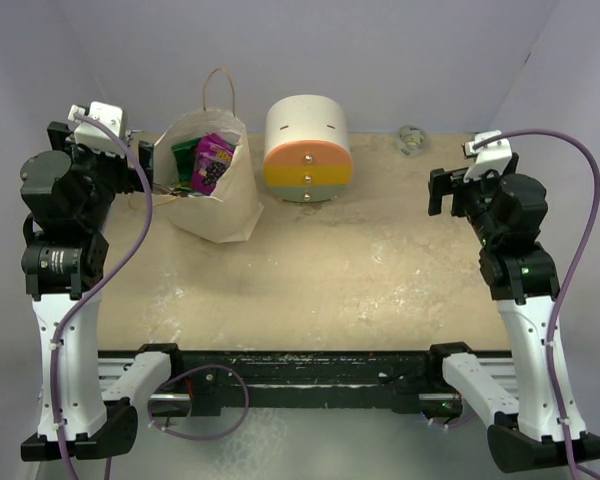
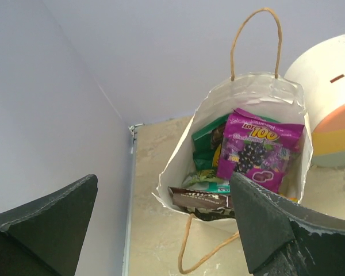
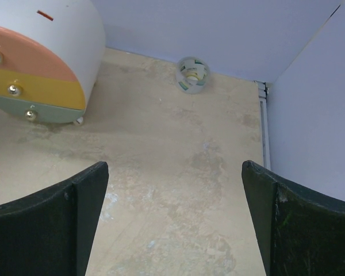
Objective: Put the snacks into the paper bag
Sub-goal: Reset both arms
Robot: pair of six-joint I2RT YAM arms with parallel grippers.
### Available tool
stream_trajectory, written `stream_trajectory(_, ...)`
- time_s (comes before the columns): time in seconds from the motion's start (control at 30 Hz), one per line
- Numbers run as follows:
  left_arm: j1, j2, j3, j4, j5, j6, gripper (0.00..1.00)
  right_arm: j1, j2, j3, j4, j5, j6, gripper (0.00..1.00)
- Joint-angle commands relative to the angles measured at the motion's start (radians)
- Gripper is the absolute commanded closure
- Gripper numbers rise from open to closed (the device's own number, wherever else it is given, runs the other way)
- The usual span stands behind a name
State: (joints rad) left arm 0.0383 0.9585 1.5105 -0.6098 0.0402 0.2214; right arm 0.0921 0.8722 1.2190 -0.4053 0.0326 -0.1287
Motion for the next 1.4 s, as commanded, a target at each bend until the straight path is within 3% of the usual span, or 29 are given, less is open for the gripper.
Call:
stream_trajectory(0.0,0.007,-0.028,-0.008,0.028,-0.025,-0.030,0.01,-0.002,-0.031,0.043,0.001,0.010,-0.037,0.00)
stream_trajectory(0.4,0.031,-0.090,-0.121,0.001,0.068,-0.024,0.01,-0.003,-0.048,0.052,0.023,0.041,-0.038,0.00)
stream_trajectory(1.37,0.106,-0.126,-0.141,-0.028,0.112,-0.070,0.01,-0.034,-0.034,0.101,-0.036,-0.024,-0.013,0.00)
